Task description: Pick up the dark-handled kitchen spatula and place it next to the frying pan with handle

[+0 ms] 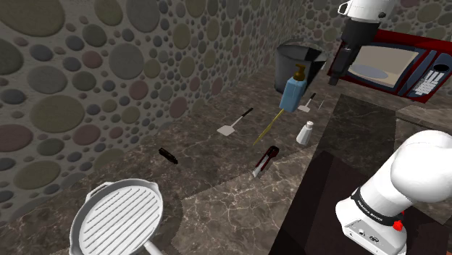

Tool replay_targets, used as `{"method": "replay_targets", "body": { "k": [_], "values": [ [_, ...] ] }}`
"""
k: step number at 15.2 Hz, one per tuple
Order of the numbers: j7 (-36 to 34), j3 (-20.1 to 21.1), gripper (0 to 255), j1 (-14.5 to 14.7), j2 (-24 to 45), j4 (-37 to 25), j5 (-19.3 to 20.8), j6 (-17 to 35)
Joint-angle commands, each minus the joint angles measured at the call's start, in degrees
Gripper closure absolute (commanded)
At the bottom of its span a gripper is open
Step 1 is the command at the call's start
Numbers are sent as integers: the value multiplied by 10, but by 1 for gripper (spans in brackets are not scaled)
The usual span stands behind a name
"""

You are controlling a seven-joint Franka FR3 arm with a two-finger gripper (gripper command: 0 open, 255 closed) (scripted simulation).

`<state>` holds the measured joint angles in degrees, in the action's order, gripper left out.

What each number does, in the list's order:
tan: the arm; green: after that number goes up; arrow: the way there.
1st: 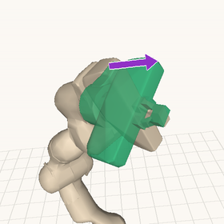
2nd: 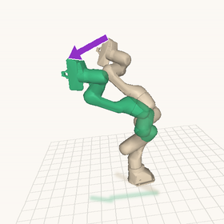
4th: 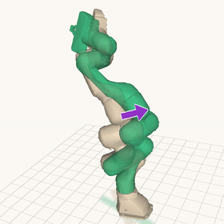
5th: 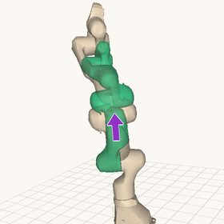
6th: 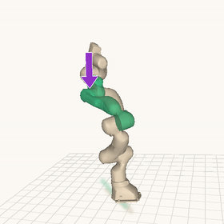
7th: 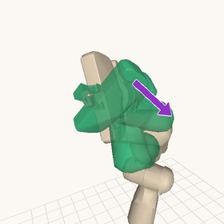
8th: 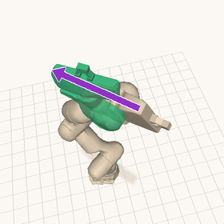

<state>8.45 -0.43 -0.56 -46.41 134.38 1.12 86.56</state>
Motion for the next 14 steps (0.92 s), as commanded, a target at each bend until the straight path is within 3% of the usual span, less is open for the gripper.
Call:
{"method": "replay_targets", "body": {
  "k": [1,7,14],
  "values": [
    [0,0,0,0,0,0,0,0],
    [-173,78,0,-27,53,42,-50,103],
    [-371,163,0,-64,167,40,-79,227]
  ]
}}
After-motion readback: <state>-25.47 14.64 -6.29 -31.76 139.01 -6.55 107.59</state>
